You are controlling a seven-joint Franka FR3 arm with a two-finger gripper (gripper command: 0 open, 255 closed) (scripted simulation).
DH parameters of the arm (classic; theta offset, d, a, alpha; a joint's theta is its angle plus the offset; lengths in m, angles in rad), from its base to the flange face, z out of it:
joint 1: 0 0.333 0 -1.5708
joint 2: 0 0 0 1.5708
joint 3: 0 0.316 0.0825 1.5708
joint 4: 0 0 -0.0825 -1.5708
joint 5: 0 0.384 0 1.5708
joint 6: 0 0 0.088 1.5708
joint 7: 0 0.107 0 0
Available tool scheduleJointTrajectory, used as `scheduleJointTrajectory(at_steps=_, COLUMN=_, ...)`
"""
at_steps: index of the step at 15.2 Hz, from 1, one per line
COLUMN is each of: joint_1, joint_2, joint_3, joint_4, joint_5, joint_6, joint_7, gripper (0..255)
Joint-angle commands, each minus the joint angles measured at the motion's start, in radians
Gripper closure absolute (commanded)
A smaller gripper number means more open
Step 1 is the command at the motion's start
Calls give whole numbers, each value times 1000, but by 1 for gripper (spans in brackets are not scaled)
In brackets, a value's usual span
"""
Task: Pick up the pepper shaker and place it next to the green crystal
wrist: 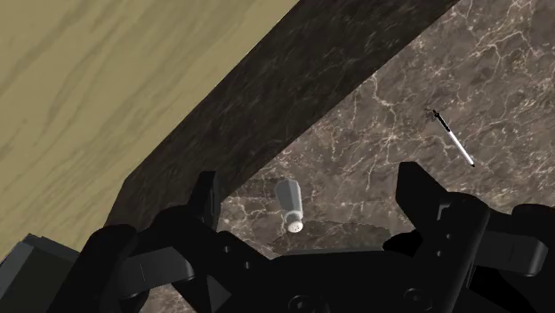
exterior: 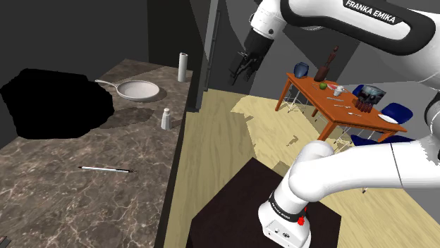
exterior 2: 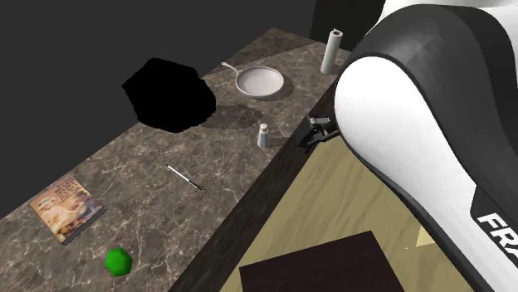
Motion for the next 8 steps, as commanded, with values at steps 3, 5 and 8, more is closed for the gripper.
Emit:
scheduleJointTrajectory(at_steps=3, joint_1=5, joint_2=52, joint_3=1, joint_4=-12, joint_5=-6, joint_6=61, joint_7=-19, gripper=0)
scheduleJointTrajectory(at_steps=5, joint_1=10, joint_2=108, joint_3=2, joint_4=-18, joint_5=-12, joint_6=121, joint_7=-36, gripper=0)
scheduleJointTrajectory(at_steps=8, joint_1=16, joint_2=198, joint_3=5, joint_4=-17, joint_5=-21, joint_6=207, joint_7=-62, gripper=0)
